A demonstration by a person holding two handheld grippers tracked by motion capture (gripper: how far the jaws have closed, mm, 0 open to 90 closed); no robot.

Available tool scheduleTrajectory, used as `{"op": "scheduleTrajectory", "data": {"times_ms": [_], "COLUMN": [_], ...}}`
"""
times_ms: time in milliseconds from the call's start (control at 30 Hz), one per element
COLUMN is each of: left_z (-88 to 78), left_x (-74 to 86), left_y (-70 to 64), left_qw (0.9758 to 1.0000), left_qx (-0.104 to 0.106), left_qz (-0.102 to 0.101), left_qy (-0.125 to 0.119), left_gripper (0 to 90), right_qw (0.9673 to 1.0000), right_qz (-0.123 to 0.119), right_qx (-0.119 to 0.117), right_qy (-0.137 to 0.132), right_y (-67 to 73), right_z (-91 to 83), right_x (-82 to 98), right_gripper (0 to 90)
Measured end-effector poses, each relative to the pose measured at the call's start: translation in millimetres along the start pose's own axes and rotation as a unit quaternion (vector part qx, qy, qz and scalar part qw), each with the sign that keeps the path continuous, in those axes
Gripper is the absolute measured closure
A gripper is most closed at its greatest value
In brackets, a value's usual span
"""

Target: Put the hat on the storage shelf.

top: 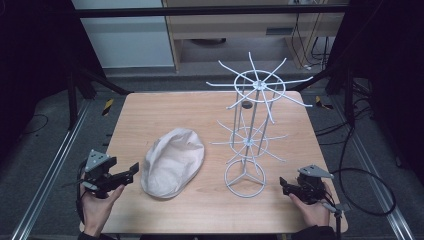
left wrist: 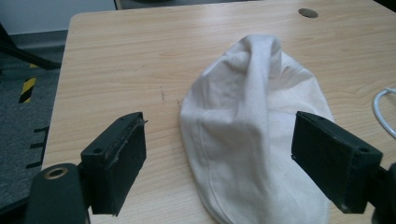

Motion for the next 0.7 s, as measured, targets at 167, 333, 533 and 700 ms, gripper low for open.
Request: {"op": "scheduleTrajectory", "data": {"times_ms": [167,333,533,700], "left_z": [1.7,5.4,14.6,24.2], "left_x": [-9.6,-17.6,-24.2,-26.3], "left_y": [-11.6,-17.5,-24.0,-26.2], "left_qw": [0.9998,0.9993,0.9988,0.9984], "left_qx": [0.013,0.027,0.030,0.030], "left_qz": [0.013,0.027,0.036,0.039], "left_qy": [0.002,0.007,0.014,0.028], "left_gripper": [19.3,20.9,22.9,24.4], "right_qw": [1.0000,1.0000,0.9999,0.9999], "right_qz": [-0.005,-0.002,0.000,-0.002], "right_qx": [0.005,0.007,0.011,0.011], "right_qy": [0.001,0.005,0.005,0.004], "right_y": [-1.8,-3.2,-3.5,-3.1], "right_z": [-0.1,-0.4,-2.5,-2.1], "right_x": [0.7,2.0,3.0,2.6], "right_gripper": [23.2,23.6,24.4,24.3]}}
Point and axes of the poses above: each handheld gripper's, and its own axes: z roughly forward along the jaws, x roughly out of its underside, y roughly to its left, the point moved 2 cm from there along z, roughly forward along the jaws, and after that the axes turned 1 degree about y, right-handed, at the moved point
